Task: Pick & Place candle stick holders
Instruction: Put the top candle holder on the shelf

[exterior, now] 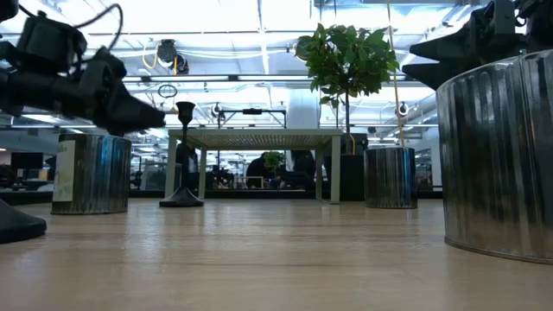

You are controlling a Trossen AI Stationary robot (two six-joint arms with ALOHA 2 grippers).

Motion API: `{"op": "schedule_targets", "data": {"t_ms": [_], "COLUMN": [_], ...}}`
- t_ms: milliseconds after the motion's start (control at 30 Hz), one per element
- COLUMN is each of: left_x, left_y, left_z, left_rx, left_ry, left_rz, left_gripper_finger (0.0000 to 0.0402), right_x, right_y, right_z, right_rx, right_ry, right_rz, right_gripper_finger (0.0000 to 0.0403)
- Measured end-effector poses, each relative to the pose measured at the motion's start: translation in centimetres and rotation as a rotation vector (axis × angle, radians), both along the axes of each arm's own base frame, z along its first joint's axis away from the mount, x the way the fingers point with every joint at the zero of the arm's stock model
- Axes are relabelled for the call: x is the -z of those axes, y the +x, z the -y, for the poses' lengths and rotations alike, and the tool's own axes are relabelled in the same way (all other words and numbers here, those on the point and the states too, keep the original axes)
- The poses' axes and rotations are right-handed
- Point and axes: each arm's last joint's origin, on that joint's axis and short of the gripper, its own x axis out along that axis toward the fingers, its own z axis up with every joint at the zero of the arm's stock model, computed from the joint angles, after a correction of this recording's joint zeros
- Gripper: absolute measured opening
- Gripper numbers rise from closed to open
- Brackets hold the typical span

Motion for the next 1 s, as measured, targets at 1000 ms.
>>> {"op": "schedule_targets", "data": {"t_ms": [1000], "left_x": [0.1], "left_y": [6.4], "left_z": [-1.3], "left_rx": [-0.094], "left_ry": [-0.026], "left_rz": [-0.180], "left_gripper_finger": [0.0111], "right_x": [-0.3], "right_y": [1.2], "right_z": [1.0], "right_rx": [0.226], "right_ry": [-0.344], "right_rz": [-0.046], "right_gripper_finger": [0.0228]}}
